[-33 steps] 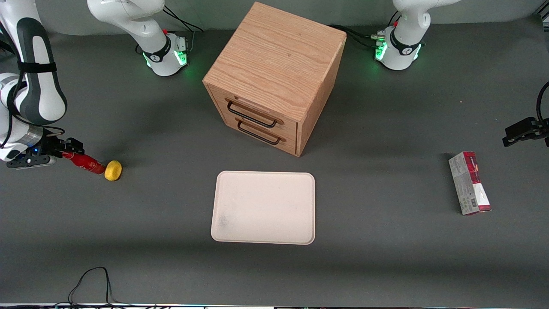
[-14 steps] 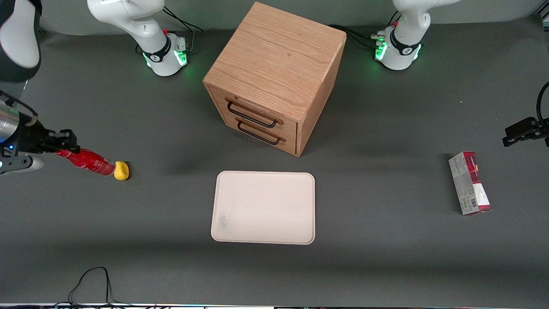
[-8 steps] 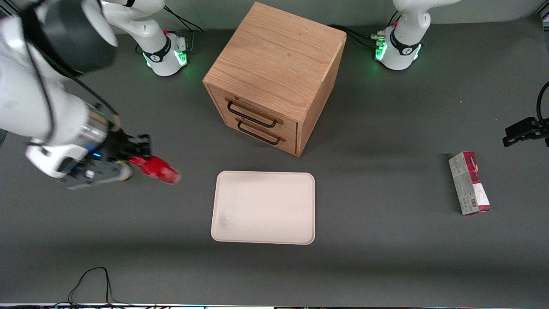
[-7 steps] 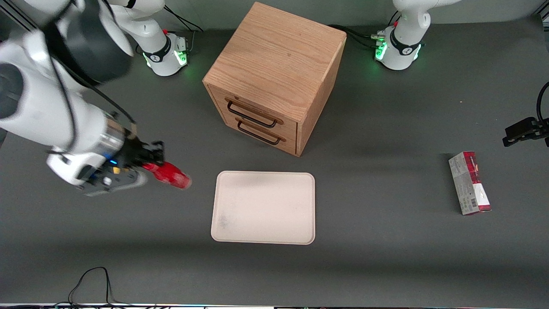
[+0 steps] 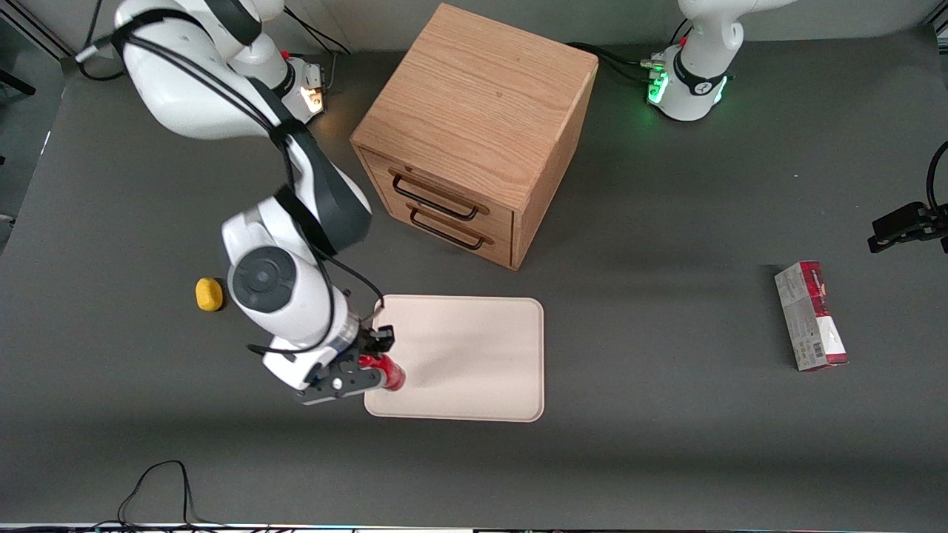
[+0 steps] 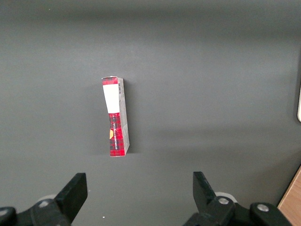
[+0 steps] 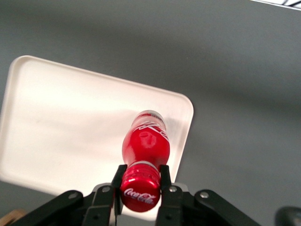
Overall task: Place coke bottle on tray
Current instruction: 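Lift the bottle and carry it over the cream tray's edge, then lower the bottle upright onto the tray and open the right gripper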
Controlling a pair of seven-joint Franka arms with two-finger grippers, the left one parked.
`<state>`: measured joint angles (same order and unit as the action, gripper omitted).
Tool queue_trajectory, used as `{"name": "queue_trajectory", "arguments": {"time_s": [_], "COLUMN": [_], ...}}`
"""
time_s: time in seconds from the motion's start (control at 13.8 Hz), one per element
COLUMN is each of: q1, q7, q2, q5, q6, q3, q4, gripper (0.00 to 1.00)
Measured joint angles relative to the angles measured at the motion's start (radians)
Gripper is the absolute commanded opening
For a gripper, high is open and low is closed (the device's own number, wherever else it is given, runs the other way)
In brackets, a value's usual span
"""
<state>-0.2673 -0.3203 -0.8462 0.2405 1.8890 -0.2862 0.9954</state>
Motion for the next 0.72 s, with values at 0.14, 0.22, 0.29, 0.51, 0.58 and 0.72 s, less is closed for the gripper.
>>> {"name": "queue_trajectory", "arguments": {"time_s": [0.14,0.22,0.29,0.51,0.58,0.72], "q1": [0.002,0.003,0.004,0.006,0.007,0.012], "q7": [0.000,0.000,-0.003,-0.060,-0.072,-0.081], "q2": [-0.048,-0.061,-0.068,-0.071,-0.071,-0.049], "q5": [0.018,0.020,0.020,0.021,0.022,0.022], "q6": [0.028,0.032,0.032,0.036,0.039,0.043], "q3": [0.000,0.001,0.001,0.001,0.001,0.001], "q4": [-0.003,-0.003,-0.003,-0.005,-0.010,-0.027], "gripper": [0.22,0.36,0.99,1.00,1.00,1.00]}}
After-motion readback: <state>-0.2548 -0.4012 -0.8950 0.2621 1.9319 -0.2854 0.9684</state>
